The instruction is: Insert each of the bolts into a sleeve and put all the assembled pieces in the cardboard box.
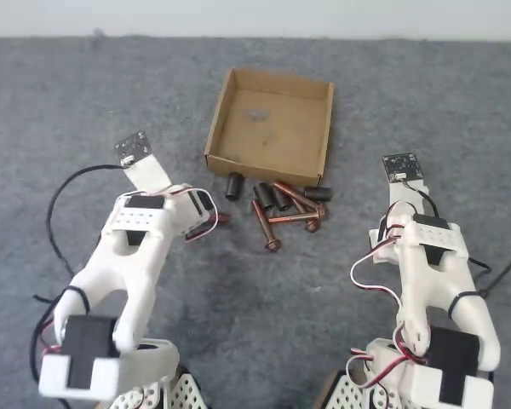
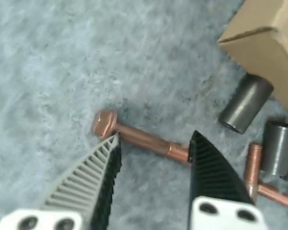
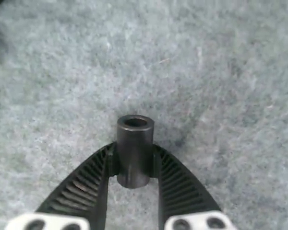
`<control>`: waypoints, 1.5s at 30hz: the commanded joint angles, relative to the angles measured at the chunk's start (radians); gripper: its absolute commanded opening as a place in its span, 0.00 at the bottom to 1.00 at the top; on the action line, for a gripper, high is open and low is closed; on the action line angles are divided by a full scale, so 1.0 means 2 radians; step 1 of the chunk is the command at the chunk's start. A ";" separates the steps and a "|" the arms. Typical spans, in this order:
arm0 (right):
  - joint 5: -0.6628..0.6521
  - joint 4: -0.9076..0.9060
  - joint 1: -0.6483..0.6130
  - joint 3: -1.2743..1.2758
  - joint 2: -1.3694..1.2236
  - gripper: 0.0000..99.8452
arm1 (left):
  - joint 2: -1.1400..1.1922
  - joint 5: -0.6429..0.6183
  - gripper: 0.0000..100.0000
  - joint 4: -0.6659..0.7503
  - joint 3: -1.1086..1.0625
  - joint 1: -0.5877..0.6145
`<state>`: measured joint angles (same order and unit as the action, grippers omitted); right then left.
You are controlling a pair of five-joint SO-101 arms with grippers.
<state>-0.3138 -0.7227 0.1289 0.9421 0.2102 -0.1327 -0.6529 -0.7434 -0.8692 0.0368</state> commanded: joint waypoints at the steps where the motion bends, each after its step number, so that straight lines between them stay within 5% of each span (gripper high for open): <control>1: -0.007 -0.003 -0.013 -0.031 0.000 0.01 | 0.054 -0.007 0.22 -0.044 0.082 0.006; 8: -0.020 -0.003 -0.014 -0.031 0.000 0.01 | 0.113 -0.002 0.22 -0.141 0.170 0.002; 30: -0.035 -0.003 -0.023 -0.030 0.000 0.01 | 0.112 0.087 0.22 -0.147 0.138 0.035; 37: -0.035 -0.003 -0.023 -0.026 0.001 0.01 | 0.112 0.103 0.01 -0.143 0.136 0.015; 45: -0.032 -0.003 -0.023 -0.026 0.001 0.01 | 0.106 0.162 0.01 -0.143 0.136 0.010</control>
<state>-0.3705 -0.7227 0.1059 0.9421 0.2102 0.1051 -0.3751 -1.0395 -0.6022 0.0644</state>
